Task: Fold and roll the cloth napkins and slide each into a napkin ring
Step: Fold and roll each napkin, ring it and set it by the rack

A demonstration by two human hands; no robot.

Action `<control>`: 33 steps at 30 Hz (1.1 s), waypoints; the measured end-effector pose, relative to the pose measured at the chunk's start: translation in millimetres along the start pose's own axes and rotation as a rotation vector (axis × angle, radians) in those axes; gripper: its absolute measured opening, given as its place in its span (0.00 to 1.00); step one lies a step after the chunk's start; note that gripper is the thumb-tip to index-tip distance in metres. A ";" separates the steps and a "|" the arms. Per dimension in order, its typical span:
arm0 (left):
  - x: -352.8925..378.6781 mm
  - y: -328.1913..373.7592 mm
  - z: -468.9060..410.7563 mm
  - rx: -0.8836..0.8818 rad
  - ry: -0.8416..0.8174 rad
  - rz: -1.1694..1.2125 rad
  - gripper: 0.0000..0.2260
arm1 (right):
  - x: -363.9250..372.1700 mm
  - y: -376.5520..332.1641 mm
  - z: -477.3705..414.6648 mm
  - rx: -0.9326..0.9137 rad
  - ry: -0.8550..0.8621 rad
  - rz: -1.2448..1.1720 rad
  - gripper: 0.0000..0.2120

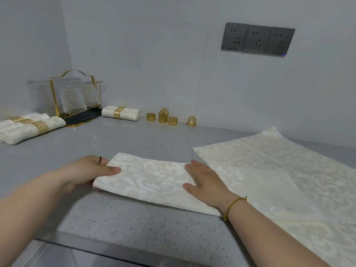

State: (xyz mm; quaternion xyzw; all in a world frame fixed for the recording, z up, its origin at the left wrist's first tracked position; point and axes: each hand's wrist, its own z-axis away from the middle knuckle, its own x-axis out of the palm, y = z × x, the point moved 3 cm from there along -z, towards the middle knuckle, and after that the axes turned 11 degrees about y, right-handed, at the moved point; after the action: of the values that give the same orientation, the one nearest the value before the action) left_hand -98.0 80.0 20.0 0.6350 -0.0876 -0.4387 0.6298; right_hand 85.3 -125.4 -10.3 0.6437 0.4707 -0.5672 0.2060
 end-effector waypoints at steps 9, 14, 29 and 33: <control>-38.9 18.2 31.5 -0.003 0.035 0.318 0.24 | 25.5 -68.7 -2.3 -0.133 -0.104 -0.164 0.21; 1.5 64.8 45.2 0.150 -0.054 0.374 0.27 | -18.6 -84.1 -7.8 0.245 -0.016 -0.963 0.20; 159.2 105.5 74.8 0.660 -0.208 -0.190 0.16 | -94.3 19.5 37.3 0.711 0.204 -1.147 0.10; 168.8 85.7 82.7 0.982 -0.123 -0.499 0.30 | -103.6 55.9 47.7 0.714 0.204 -0.860 0.06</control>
State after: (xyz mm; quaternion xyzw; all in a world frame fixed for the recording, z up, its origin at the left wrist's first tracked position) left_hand -14.2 -108.3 34.5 0.8287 -0.1655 -0.5186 0.1303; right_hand 115.7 -228.5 57.5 0.4754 0.4868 -0.6590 -0.3205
